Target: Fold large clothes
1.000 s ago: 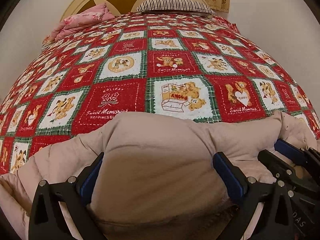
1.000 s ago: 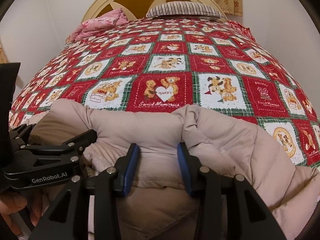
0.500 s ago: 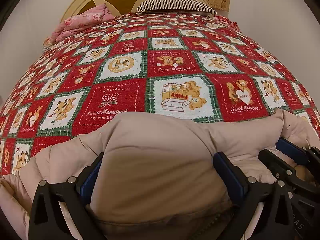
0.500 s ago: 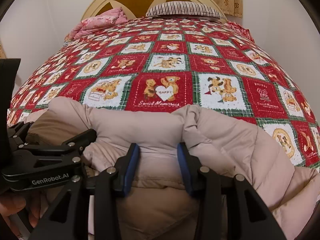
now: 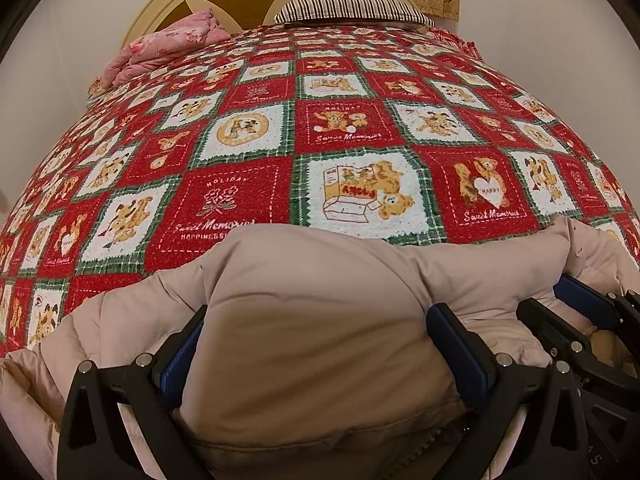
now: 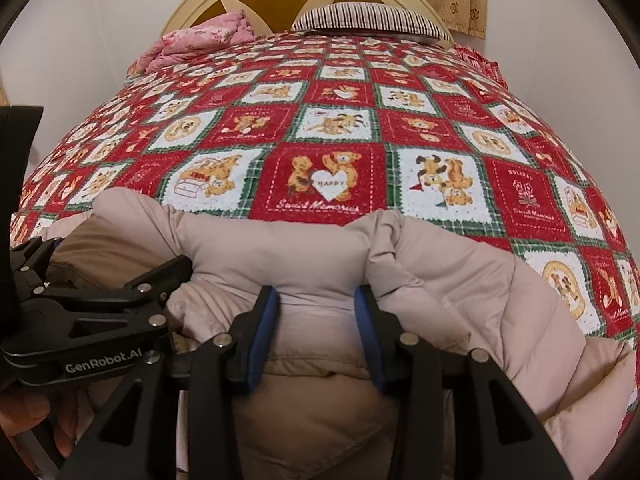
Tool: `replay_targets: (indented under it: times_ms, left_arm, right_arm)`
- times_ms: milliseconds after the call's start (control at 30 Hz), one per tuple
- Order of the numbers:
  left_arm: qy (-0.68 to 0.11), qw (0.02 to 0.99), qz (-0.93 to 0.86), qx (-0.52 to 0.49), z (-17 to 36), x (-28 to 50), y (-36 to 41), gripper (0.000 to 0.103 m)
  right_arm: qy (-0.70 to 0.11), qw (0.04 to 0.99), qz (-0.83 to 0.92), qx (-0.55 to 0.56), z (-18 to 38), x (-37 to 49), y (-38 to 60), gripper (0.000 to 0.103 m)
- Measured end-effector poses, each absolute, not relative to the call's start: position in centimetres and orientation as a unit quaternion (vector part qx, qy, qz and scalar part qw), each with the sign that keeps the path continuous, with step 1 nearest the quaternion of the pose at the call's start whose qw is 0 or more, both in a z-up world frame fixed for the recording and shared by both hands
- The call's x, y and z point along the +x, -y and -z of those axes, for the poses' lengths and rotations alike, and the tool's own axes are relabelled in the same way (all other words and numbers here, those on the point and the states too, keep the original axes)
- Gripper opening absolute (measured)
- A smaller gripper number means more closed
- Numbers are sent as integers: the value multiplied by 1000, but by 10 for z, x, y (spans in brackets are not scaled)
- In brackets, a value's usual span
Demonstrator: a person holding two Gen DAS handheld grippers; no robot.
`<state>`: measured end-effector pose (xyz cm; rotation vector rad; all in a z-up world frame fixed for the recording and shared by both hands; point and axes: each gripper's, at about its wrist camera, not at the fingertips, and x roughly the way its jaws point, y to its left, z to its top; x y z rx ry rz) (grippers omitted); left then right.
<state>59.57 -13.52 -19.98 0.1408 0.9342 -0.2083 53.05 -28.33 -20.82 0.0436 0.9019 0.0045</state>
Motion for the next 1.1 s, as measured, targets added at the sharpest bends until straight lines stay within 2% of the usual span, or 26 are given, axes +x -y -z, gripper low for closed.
replay_targets:
  times_ms: [700,800,933,1100]
  left_arm:
    - [-467,875,110,63,194,600,131,102]
    - [-446,886,123,33,159,581,111,102]
    - [-410,897,166,20,106,514,66,102]
    - [-369,912,175,37,84,383,-6,102]
  right_arm:
    - [-439,898,-5,19,206,533,281,44]
    - [-449,893,-24,4,189,527,285,49]
    - [-416,907,-32,52,148,473,313,74]
    - [-437,894,-40,88,131,363,344,75]
